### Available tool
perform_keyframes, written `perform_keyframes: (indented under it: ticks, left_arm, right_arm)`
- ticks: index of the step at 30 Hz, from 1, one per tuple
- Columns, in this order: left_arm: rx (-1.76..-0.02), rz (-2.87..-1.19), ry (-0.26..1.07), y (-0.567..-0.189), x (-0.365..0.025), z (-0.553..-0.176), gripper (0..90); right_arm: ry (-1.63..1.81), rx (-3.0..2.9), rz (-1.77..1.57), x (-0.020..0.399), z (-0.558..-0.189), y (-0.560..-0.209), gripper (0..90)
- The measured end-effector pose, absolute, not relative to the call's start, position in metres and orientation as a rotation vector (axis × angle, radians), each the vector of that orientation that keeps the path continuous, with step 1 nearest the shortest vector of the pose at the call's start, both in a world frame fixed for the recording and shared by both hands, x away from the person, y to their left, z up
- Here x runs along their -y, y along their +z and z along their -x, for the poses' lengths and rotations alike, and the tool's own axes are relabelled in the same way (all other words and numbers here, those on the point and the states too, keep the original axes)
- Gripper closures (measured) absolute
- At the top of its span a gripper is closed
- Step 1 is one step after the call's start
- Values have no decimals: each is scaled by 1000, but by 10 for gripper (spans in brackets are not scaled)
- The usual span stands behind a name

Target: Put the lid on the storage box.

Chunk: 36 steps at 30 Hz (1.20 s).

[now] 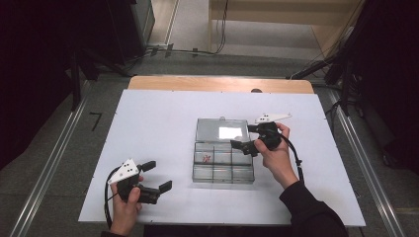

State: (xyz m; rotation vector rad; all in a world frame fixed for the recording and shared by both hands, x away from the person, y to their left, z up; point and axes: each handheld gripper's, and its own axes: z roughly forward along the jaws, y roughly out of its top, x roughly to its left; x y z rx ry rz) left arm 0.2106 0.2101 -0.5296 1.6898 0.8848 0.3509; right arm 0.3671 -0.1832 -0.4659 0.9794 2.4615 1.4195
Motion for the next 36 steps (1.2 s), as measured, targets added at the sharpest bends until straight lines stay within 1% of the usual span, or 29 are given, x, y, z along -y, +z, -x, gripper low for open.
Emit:
perform_keyframes:
  ticks: [3,6,12,19,20,33,36]
  left_arm:
    - [-878,-1708,354,-528,-208,-211,0]
    - [-875,-1693,332,-525,-207,-213,0]
    - [-877,-1677,344,-516,-202,-216,0]
    - [-899,-1654,328,-508,-201,-226,0]
    - [-901,-1657,329,-508,-199,-228,0]
    - [-889,-1687,306,-496,-180,-253,0]
    - [-894,-1685,295,-496,-177,-259,0]
  right_arm:
    - [1423,-2456,-997,186,-370,-467,0]
    - [1428,-2458,-1014,190,-373,-468,0]
    - [1437,-2453,-1064,195,-379,-471,0]
    - [1430,-2471,-1115,198,-386,-478,0]
    - [1433,-2465,-1128,199,-387,-478,21]
    - [1422,-2472,-1224,202,-395,-486,57]
    - [1411,-2473,-1249,202,-396,-488,81]
